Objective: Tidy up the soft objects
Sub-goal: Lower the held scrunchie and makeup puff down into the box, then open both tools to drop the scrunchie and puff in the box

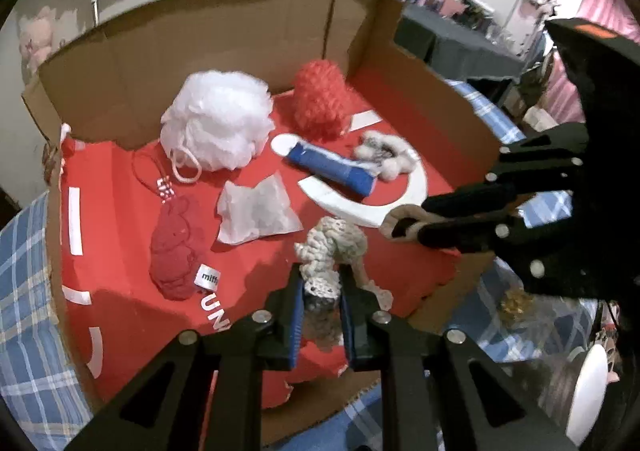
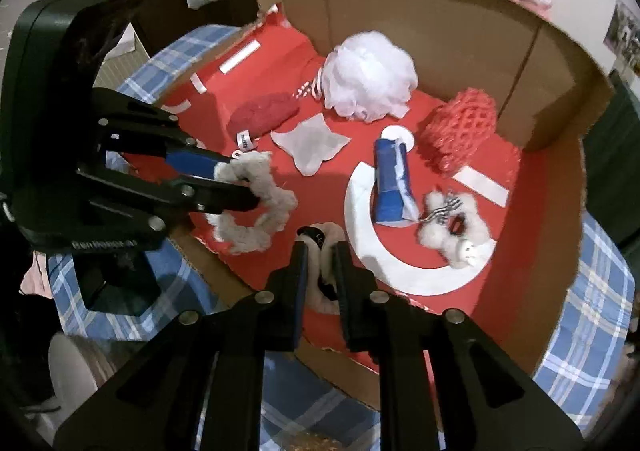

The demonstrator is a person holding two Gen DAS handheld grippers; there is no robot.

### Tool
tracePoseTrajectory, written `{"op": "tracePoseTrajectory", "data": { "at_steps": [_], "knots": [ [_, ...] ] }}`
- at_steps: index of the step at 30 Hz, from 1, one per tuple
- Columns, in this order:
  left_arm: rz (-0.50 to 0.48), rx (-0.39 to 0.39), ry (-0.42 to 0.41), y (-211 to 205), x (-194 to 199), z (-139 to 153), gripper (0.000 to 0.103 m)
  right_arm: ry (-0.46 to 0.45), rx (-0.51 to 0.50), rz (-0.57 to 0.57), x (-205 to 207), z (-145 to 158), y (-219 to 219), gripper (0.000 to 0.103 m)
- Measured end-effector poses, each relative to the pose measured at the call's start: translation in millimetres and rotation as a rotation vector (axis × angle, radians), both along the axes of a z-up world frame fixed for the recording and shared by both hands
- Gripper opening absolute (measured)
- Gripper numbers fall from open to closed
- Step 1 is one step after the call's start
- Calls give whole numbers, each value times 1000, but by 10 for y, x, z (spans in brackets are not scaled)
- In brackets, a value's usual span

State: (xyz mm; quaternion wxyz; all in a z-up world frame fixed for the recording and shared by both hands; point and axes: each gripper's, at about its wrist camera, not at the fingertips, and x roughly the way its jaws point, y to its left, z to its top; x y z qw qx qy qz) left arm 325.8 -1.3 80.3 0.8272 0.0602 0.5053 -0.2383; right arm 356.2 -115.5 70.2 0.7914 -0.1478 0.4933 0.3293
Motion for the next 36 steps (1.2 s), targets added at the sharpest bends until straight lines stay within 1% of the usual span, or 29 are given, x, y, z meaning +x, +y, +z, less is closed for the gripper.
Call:
{"op": "tracePoseTrajectory", "data": {
  "at_steps": [1, 7, 11, 15, 18, 21, 23, 24, 26, 27, 28, 29, 32, 34, 35, 36],
  "knots": [
    [1, 4, 20, -13, 29, -34, 17, 6, -10, -7, 19, -18, 17, 15],
    [18, 10, 43, -27, 112, -72, 19, 54, -60, -46, 168, -143, 67, 15],
    [31, 19, 53, -6, 156, -85, 20, 73, -68, -69, 247, -206, 61, 15],
    [35, 14, 63, 7, 180, -109, 21, 79, -79, -69, 282, -235, 94, 16],
    [39, 26, 65, -7, 198, -129, 21, 88, -85, -74, 297, -252, 98, 16],
    [36, 31, 65, -11, 194, -136, 26, 94, -89, -79, 317, -254, 95, 18],
    [38, 33, 63, -3, 192, -138, 32, 96, -98, -86, 332, -263, 111, 23],
    [40, 34, 62, 0, 194, -137, 33, 99, -99, -88, 337, -269, 114, 29],
    [46, 33, 58, 20, 193, -123, 35, 97, -104, -91, 342, -275, 114, 44],
    [47, 30, 57, 31, 189, -116, 36, 90, -104, -93, 335, -270, 102, 57],
    [51, 27, 56, 49, 185, -103, 41, 79, -106, -97, 329, -259, 97, 58],
    [55, 28, 52, 55, 181, -100, 49, 71, -106, -101, 324, -246, 88, 58],
    [77, 29, 25, 103, 140, -36, 62, 66, -97, -123, 317, -199, 45, 58],
    [89, 25, 13, 125, 110, 6, 69, 62, -94, -141, 309, -160, 13, 59],
    [104, 18, 3, 148, 80, 43, 72, 54, -97, -159, 302, -136, -3, 60],
    [114, 13, -2, 158, 57, 69, 74, 49, -96, -174, 284, -114, -30, 63]
  ]
}}
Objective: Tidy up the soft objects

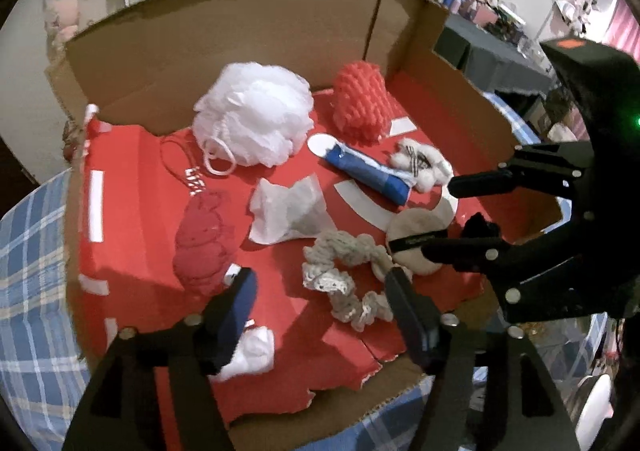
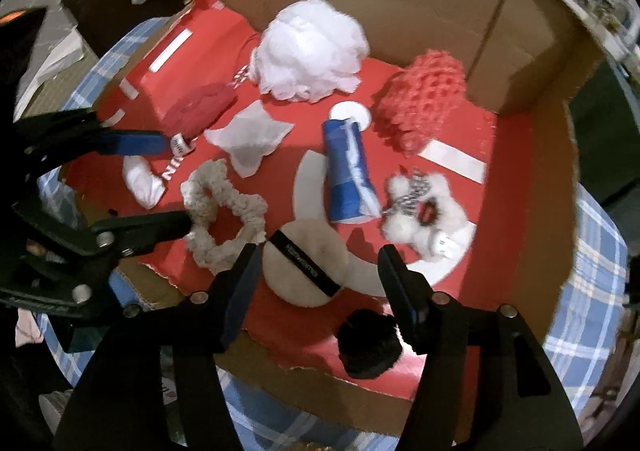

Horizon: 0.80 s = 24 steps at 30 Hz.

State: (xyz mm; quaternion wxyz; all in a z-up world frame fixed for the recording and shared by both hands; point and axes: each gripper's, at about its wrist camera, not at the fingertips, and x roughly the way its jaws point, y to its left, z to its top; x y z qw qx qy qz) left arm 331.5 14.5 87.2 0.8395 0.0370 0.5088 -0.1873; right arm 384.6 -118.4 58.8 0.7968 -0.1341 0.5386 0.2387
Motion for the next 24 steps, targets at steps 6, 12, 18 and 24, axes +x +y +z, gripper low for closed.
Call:
{"op": "tracePoseTrajectory", "data": {
  "at_steps": [6, 12, 18, 24],
  "knots": [
    [92, -7, -48, 38, -178, 164, 94, -45, 33, -91, -183, 136, -154, 72],
    [175, 21, -110, 40, -342, 228, 101, -97, 63, -216, -374, 217, -287, 76],
    [230, 25, -103, 39, -435, 188, 102, -119, 65, -266, -502, 180, -337, 77],
    [243, 46, -98, 2, -508, 113, 102, -114, 69, -294, -571, 90, -391, 77]
  ]
}}
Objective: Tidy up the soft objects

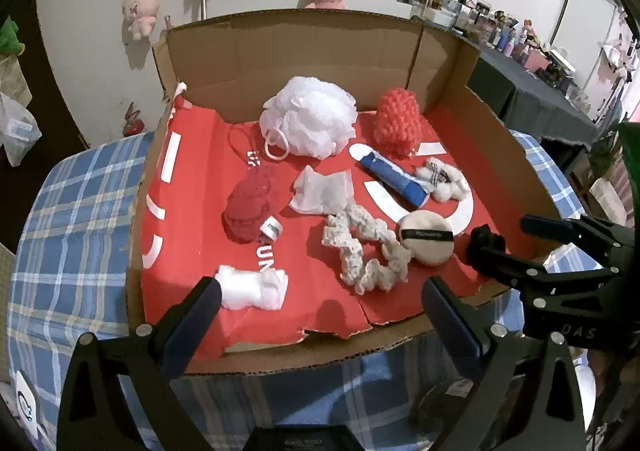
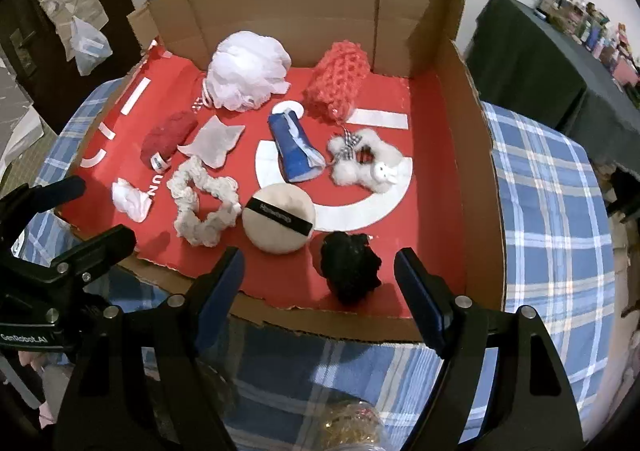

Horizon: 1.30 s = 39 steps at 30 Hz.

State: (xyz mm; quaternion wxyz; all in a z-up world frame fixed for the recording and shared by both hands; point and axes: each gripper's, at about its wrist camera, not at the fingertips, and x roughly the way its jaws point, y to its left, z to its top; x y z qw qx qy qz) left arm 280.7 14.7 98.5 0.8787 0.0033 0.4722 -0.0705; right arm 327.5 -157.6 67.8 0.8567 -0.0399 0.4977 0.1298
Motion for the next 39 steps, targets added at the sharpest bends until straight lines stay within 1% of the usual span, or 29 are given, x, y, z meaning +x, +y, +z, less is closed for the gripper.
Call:
{"op": "tracePoseTrajectory", "data": {
  "at_steps": [7, 11, 20, 23, 33, 39],
  "knots": [
    [35, -8, 22, 16, 2, -77, 102, 7, 14, -28, 6, -61, -60, 77],
    [45, 9, 24, -5, 4, -108, 102, 12, 19, -40, 17, -86, -82, 77],
    [74, 20, 51, 17, 51, -185, 102, 30, 25, -41, 18, -131, -82, 77],
    [83, 21, 49, 24, 57, -183, 102, 37, 21, -40, 15, -146, -64, 77],
    [86, 38, 83, 17, 79, -231, 102, 36, 21, -51, 11, -155, -81, 77],
    [98, 35, 95, 35, 84, -251, 102, 37, 21, -50, 4, -157, -89, 77]
  ]
}}
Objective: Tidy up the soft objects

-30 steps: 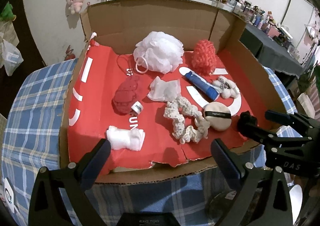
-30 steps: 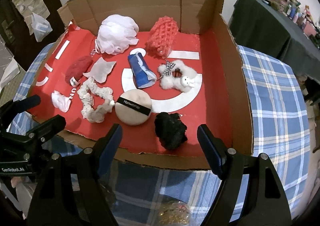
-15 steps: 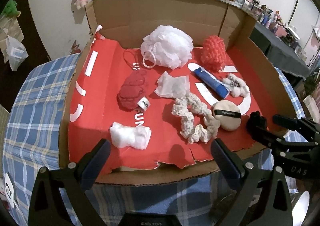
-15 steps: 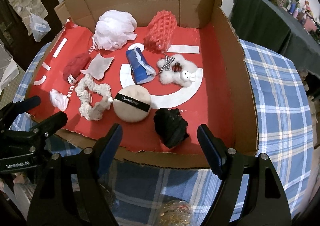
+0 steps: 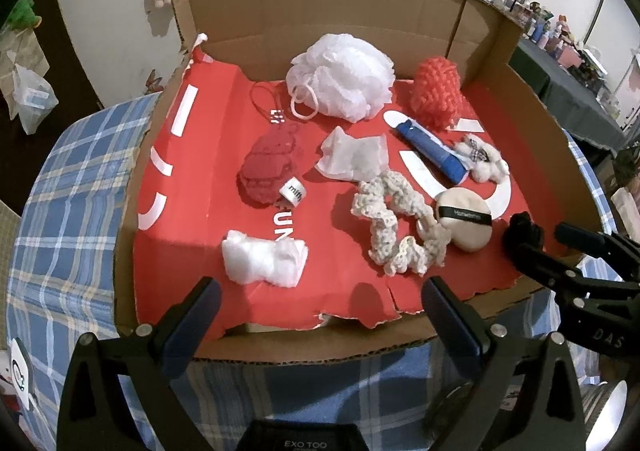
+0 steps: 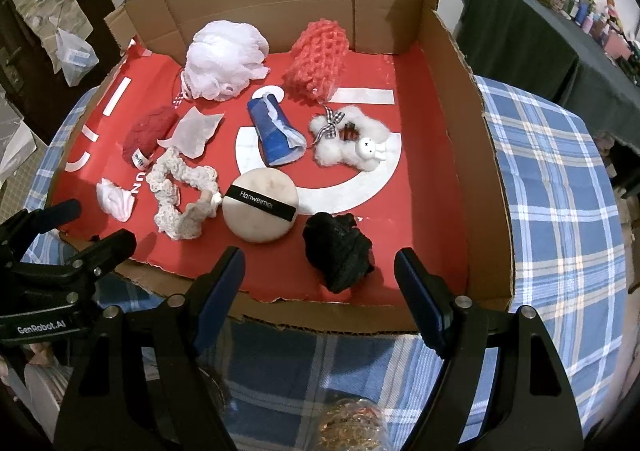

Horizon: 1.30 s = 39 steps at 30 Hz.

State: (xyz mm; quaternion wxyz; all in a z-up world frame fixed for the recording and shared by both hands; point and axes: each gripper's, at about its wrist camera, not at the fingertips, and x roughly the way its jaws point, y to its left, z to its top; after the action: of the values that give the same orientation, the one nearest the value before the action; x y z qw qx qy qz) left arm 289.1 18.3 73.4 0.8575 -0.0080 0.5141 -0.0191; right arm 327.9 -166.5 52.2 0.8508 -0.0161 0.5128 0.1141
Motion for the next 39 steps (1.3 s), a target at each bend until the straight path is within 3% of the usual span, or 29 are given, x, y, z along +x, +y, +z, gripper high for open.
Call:
{"op": "tracePoseTrajectory", "data": {
  "at_steps": [39],
  "knots": [
    [-12, 16, -26, -22, -55, 25, 102, -4, 1, -4, -32, 3, -2, 77]
  ]
}}
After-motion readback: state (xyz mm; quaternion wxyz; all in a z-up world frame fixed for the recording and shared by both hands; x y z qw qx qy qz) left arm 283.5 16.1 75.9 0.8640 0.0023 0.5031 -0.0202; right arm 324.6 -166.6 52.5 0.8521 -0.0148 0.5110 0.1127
